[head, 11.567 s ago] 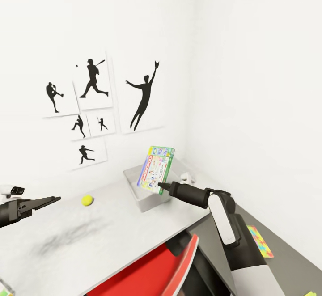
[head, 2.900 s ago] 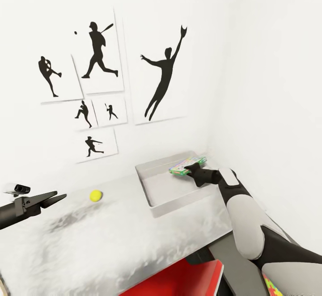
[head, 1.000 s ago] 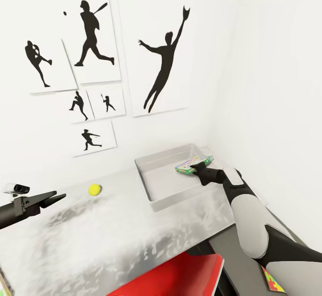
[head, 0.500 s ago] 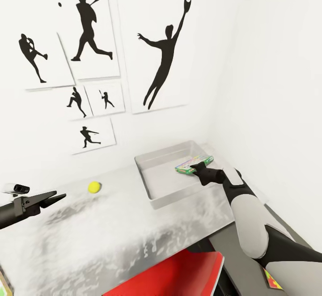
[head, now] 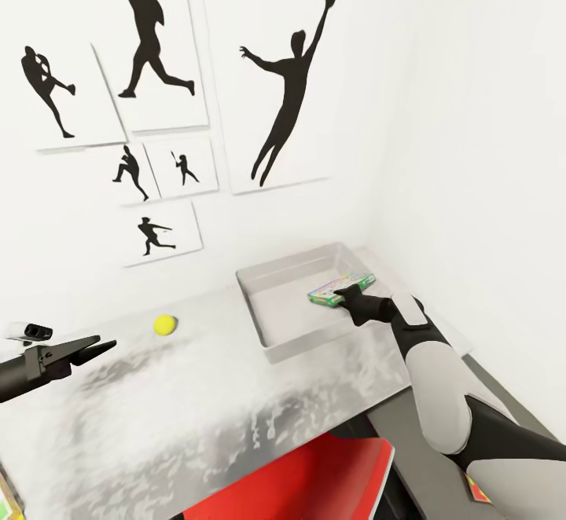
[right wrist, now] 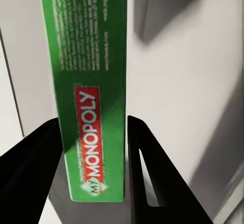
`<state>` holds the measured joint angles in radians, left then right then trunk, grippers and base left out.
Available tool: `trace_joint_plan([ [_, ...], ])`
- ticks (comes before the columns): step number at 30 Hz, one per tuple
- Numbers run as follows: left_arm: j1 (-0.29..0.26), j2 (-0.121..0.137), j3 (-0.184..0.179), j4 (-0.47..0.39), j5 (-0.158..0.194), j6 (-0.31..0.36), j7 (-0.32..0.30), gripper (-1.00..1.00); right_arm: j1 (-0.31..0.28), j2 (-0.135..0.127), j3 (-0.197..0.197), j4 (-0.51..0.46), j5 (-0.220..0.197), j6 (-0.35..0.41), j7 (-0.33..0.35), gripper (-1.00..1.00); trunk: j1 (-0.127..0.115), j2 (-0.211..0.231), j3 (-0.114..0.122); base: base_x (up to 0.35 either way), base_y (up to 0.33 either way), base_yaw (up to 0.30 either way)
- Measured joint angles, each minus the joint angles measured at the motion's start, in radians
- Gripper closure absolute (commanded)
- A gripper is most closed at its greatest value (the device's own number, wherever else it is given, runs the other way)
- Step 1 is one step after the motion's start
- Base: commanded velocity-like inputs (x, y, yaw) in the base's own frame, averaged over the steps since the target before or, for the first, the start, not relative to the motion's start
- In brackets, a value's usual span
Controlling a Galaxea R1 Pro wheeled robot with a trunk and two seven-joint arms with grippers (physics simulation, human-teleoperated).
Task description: Put all the toys in the child's room - the three board games (two on the bed and one on the table), the two jigsaw puzzles on the table, and the tennis ball on the table - inside the toy box on the table in the child's room.
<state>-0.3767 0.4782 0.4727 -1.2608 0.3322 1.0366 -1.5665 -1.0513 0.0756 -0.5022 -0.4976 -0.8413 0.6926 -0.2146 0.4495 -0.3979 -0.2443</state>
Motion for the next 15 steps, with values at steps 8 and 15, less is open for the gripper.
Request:
trace_joint_plan([
  [8,0.0,0.0,0.0,0.0,0.0,0.0,0.0,-1.0,-0.003,-0.002,0.0,0.0,0.0,0.001,0.001,1.0,0.0,0.0,-0.008,0.0,0.0,0.0],
  [15,0.0,-0.001,0.0,0.0,0.0,0.0,0.0,-1.0,-0.003,-0.003,0.0,-0.001,0.0,0.001,0.001,1.0,0.0,0.0,-0.014,0.0,0.0,0.0],
])
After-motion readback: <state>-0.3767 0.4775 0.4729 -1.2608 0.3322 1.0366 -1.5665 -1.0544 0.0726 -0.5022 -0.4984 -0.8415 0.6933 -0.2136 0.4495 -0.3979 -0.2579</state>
